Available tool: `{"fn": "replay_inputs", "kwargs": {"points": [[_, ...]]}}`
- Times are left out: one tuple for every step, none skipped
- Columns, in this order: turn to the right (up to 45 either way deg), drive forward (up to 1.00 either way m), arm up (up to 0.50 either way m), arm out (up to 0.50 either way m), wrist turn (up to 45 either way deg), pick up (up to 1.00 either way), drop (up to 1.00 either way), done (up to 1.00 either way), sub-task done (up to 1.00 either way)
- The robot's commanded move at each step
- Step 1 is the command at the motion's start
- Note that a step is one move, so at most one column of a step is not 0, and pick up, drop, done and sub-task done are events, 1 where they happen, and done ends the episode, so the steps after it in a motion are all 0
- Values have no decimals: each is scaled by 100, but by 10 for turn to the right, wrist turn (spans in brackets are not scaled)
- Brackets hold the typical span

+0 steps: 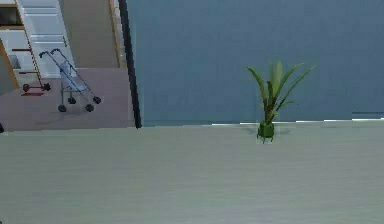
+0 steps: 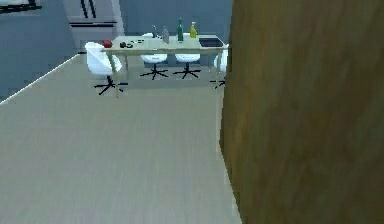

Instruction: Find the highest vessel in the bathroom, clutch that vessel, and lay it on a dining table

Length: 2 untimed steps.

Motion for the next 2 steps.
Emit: {"fn": "replay_inputs", "kwargs": {"points": [[0, 60, 0, 0, 0, 0, 0, 0, 0], [-60, 0, 0, 0, 0, 0, 0, 0, 0]]}}
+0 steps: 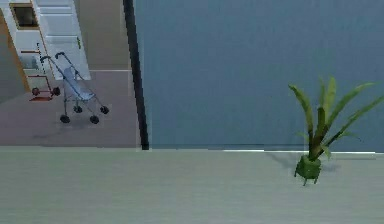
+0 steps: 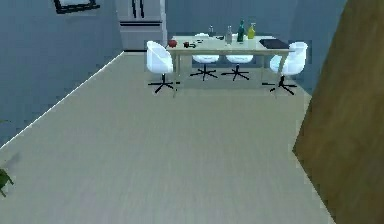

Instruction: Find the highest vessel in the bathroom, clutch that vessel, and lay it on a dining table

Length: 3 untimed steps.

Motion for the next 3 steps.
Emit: {"fn": "replay_inputs", "kwargs": {"points": [[0, 25, 0, 0, 0, 0, 0, 0, 0], [-330, 0, 0, 0, 0, 0, 0, 0, 0], [0, 100, 0, 0, 0, 0, 0, 0, 0]]}}
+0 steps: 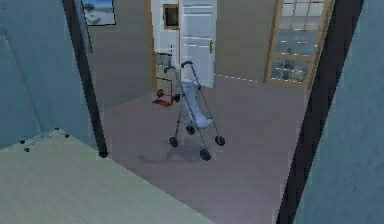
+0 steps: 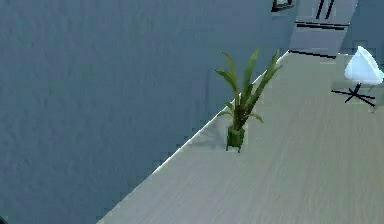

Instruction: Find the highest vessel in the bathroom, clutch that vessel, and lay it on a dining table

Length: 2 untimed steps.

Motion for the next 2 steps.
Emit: {"fn": "replay_inputs", "kwargs": {"points": [[0, 40, 0, 0, 0, 0, 0, 0, 0], [60, 0, 0, 0, 0, 0, 0, 0, 0]]}}
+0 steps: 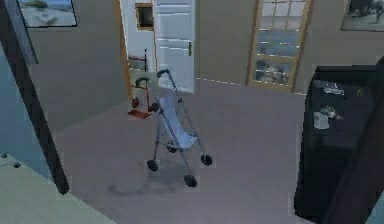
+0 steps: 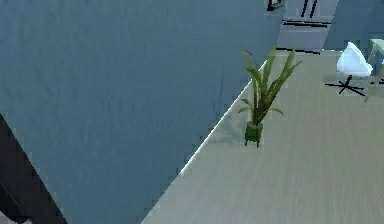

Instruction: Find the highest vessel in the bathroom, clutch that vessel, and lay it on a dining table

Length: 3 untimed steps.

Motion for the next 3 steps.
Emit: {"fn": "replay_inputs", "kwargs": {"points": [[0, 50, 0, 0, 0, 0, 0, 0, 0], [210, 0, 0, 0, 0, 0, 0, 0, 0], [0, 100, 0, 0, 0, 0, 0, 0, 0]]}}
